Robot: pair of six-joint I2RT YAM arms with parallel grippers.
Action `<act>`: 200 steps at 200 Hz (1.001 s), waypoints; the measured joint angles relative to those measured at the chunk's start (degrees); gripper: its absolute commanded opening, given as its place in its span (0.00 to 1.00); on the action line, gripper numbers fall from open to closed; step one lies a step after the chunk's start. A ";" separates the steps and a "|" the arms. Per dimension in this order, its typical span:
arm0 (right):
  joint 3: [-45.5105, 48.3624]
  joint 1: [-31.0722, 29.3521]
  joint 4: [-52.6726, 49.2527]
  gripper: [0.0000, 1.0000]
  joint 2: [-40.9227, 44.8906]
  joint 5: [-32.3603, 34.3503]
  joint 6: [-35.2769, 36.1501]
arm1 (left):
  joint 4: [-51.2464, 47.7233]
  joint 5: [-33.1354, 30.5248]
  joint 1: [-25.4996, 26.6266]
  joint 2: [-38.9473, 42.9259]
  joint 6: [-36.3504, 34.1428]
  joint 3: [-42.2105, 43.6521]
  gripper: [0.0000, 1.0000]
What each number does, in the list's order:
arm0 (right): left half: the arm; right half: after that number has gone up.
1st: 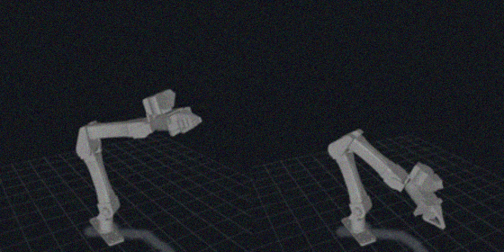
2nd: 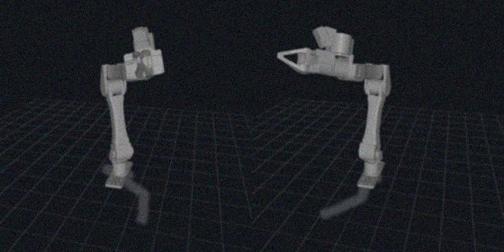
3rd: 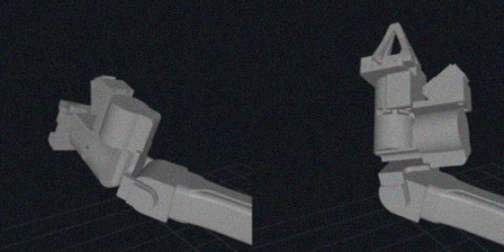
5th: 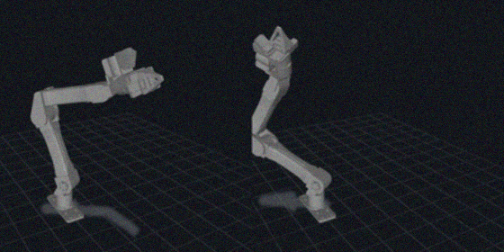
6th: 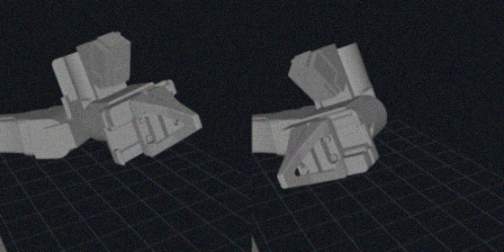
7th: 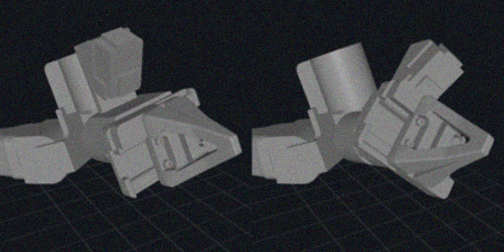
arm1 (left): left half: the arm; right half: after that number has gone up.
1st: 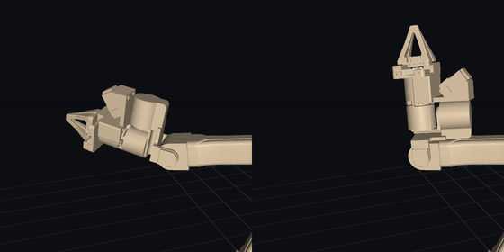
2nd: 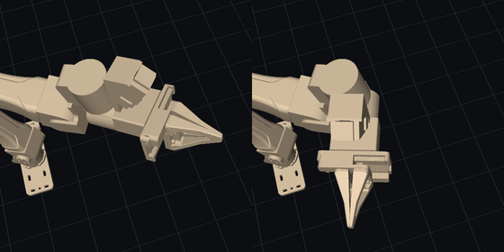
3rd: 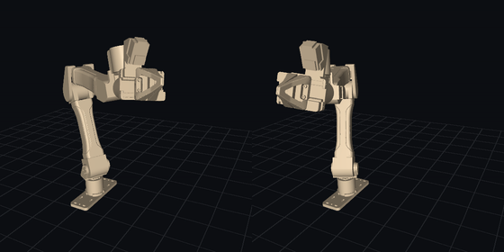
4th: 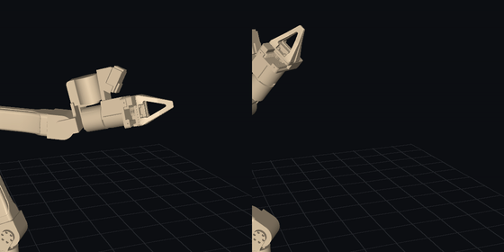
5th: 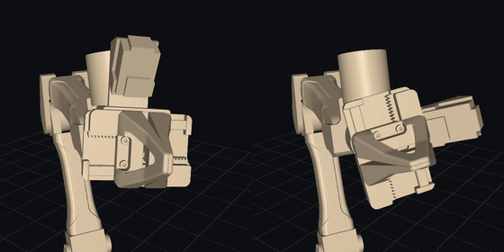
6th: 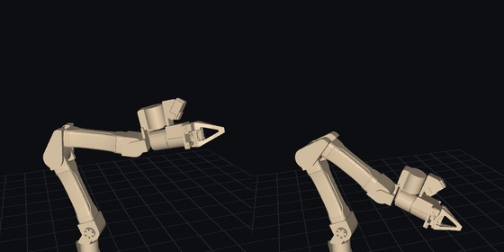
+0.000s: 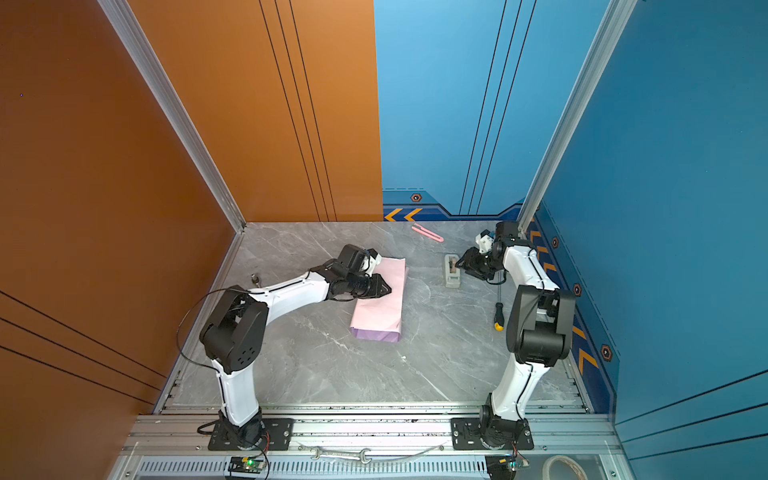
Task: Wrap the gift box in paper
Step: 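Reach the right gripper to the white tape dispenser while the left holds the paper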
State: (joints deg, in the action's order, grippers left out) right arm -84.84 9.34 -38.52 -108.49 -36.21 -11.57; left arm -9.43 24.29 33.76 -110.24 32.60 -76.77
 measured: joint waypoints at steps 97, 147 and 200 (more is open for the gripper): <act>-3.50 1.60 4.79 0.41 -9.92 -7.85 3.52 | -0.26 0.90 -0.66 0.00 0.20 0.00 0.24; -4.04 1.60 5.09 0.41 -12.66 -7.74 4.42 | -0.39 1.07 -0.83 0.00 0.20 0.00 0.24; -5.18 1.60 4.48 0.39 -13.40 -8.87 5.90 | -0.39 1.07 -0.83 0.00 0.22 0.00 0.24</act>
State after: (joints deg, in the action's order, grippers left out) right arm -90.02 10.94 -34.04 -121.89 -45.08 -5.67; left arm -9.82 25.36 32.93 -110.24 32.82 -76.77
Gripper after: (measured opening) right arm 0.393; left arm 0.239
